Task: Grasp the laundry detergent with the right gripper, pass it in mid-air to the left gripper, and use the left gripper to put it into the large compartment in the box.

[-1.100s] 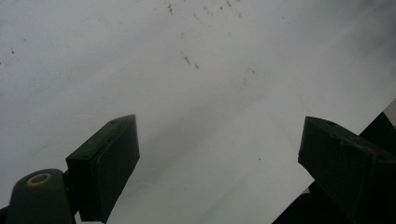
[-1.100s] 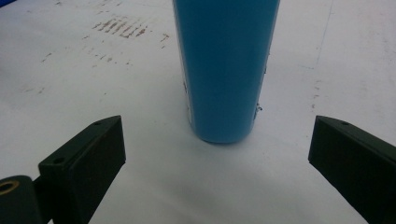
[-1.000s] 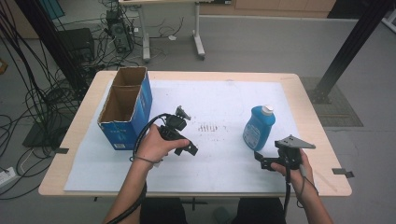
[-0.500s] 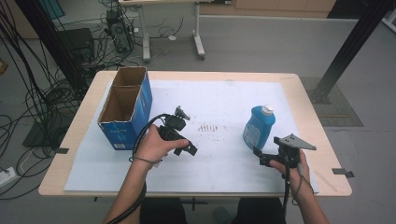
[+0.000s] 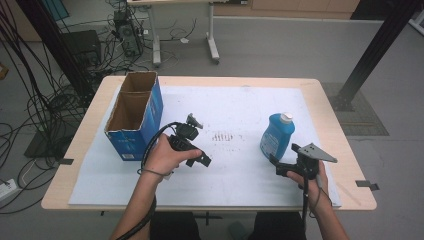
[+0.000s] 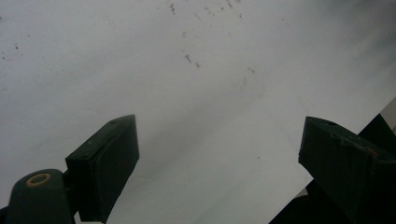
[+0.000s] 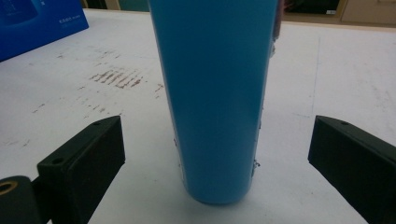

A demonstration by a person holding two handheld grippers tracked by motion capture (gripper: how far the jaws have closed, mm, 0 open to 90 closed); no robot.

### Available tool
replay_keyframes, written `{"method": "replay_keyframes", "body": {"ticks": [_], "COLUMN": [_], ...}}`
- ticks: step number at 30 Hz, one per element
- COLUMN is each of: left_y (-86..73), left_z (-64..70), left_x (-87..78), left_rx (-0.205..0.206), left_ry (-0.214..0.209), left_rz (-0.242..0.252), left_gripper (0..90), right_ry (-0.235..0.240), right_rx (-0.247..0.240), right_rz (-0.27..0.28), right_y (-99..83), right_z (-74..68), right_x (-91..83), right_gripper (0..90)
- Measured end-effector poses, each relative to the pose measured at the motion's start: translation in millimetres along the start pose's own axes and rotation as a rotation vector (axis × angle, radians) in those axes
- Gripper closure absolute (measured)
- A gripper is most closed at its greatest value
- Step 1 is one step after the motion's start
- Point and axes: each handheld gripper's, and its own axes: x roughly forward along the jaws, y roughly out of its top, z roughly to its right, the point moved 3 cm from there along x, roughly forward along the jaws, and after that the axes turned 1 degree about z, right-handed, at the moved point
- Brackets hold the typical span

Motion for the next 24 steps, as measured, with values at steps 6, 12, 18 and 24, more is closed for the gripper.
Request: {"method": "replay_keyframes", "body": {"ticks": [6,12,18,24], "left_y": [-1.3,-2.6,-3.1,-3.2], "left_z": [-0.3,-0.7,-2.7,-4.0], "left_x": [-1.2,-2.3,-5.8,-7.1], "left_rx": [-0.001,-0.002,-0.007,-0.008], "left_ry": [0.0,0.003,0.009,0.01], "left_rz": [0.0,-0.003,0.001,0.001], "left_gripper": [12.5,12.4,12.5,12.4], "right_ry": [-0.005,-0.01,-0.009,-0.014], "right_rx": [-0.017,-0.029,-0.032,-0.034], "right_rz": [0.017,0.037,0.052,0.064], "right_y": [0.5,3.9,7.4,10.1], "right_z": [-0.2,-2.3,-4.0,-3.2], "right_x": [4.4,10.1,14.7,18.6], "right_gripper": [3.4,3.8,4.0,4.4]}}
